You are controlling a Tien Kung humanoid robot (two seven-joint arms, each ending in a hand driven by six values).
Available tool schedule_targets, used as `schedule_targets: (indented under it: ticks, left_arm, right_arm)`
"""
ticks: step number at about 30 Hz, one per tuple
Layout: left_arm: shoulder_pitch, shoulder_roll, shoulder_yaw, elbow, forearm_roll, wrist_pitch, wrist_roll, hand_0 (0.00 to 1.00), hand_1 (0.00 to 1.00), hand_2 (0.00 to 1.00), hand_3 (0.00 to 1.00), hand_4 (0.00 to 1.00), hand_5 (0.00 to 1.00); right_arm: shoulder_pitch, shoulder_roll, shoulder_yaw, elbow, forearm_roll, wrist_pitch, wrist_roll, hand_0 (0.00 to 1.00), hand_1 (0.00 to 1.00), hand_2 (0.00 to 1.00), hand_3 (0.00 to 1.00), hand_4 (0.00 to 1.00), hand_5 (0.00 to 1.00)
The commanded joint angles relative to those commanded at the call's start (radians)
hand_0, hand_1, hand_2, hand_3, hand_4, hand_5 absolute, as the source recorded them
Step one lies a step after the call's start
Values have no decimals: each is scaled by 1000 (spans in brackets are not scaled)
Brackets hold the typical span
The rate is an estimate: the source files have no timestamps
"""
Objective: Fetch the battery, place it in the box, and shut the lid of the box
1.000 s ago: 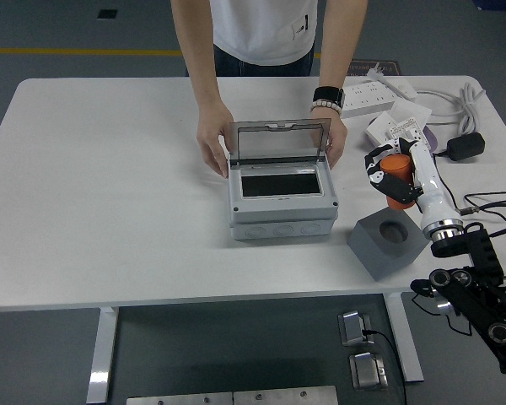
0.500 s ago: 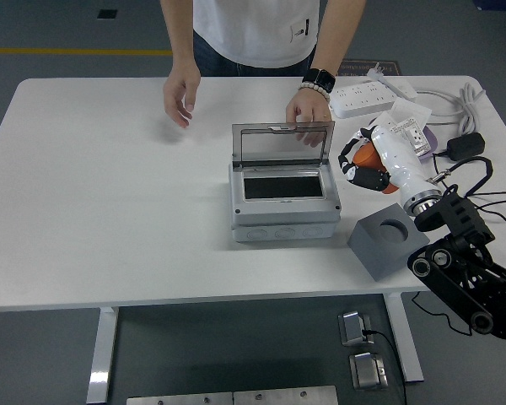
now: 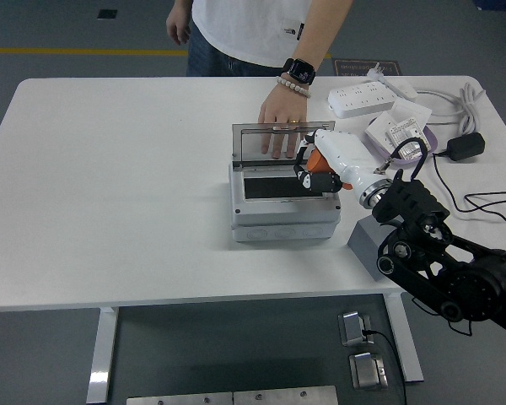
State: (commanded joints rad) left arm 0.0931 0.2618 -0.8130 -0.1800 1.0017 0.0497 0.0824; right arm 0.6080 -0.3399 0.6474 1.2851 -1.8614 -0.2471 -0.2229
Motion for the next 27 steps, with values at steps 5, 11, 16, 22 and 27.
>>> schedule_targets:
  ticks: [5, 11, 16, 22, 27]
  left_arm:
    - [-1, 2, 0, 0, 1, 0, 1, 407, 554, 514, 497, 2, 2]
    - [-2, 4, 0, 0, 1, 0, 2, 407, 555, 515, 497, 2, 2]
    - [-2, 4, -1, 0, 4, 0, 3, 407, 555, 515, 497, 2, 2]
    - [-4, 4, -5, 0, 10, 0, 6, 407, 555, 515, 497, 2, 2]
    - [-5, 4, -8, 0, 13, 0, 7, 407, 554, 515, 497, 2, 2]
  right_arm:
    - [73, 18, -82, -20, 7, 28, -14, 76, 178, 236, 247, 2, 2]
    - [149, 34, -174, -58, 13, 51, -19, 76, 176, 235, 246, 2, 2]
    - [198, 55, -235, -87, 15, 62, -17, 76, 176, 235, 246, 2, 2]
    - [226, 76, -264, -116, 24, 62, -12, 76, 175, 236, 246, 2, 2]
    - [239, 85, -267, -130, 41, 59, -11, 77, 176, 236, 246, 2, 2]
